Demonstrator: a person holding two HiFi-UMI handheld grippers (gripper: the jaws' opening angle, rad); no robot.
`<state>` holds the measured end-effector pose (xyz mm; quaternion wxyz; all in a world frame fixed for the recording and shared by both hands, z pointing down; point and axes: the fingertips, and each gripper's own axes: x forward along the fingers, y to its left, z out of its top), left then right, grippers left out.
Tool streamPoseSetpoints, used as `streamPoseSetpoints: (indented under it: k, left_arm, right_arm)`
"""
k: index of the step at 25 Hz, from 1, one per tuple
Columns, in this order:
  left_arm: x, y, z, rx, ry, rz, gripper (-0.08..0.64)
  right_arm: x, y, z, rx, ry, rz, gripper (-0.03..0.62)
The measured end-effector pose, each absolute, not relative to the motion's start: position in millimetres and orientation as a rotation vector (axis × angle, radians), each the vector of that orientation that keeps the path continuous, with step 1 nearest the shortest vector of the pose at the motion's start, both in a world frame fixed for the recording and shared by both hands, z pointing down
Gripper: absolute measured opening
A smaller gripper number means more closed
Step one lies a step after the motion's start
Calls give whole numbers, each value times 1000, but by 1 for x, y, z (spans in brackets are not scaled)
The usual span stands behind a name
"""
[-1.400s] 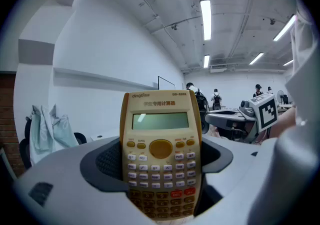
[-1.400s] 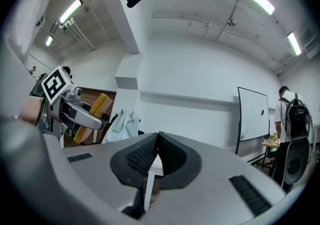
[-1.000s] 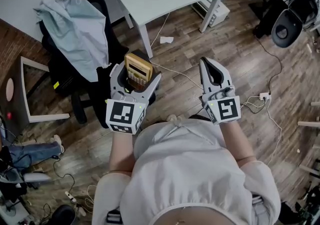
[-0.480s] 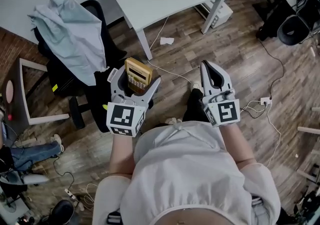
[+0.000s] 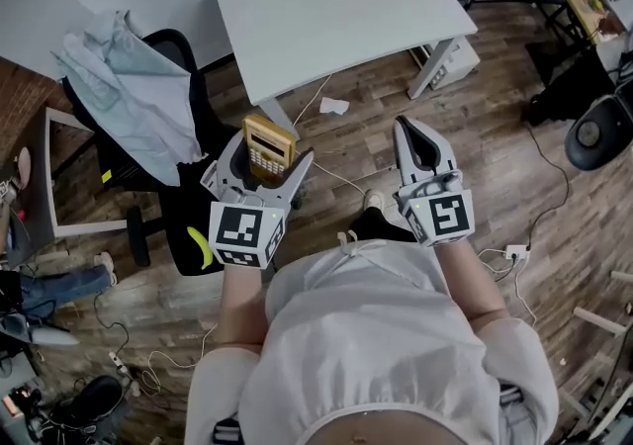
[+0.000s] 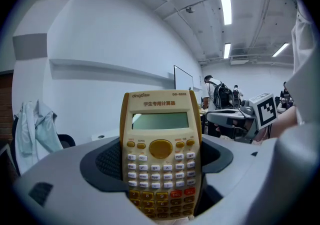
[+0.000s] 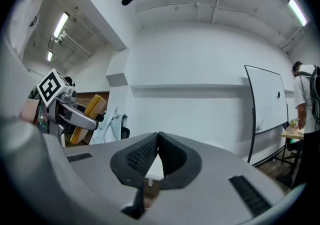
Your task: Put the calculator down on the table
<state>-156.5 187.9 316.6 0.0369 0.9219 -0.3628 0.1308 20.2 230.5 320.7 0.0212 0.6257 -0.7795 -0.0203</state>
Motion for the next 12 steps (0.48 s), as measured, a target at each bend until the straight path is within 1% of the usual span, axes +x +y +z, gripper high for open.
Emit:
streamPoseSetpoints:
  k: [6,12]
  left_arm:
    - [-72,134,315,2794,-1189,381,411]
    - [-27,96,326,2731,-1243,407,411]
  right_arm:
    - [98,163,319,1829,-2483,-56,3]
    - [148,115,329,1754,-2513,-11,3]
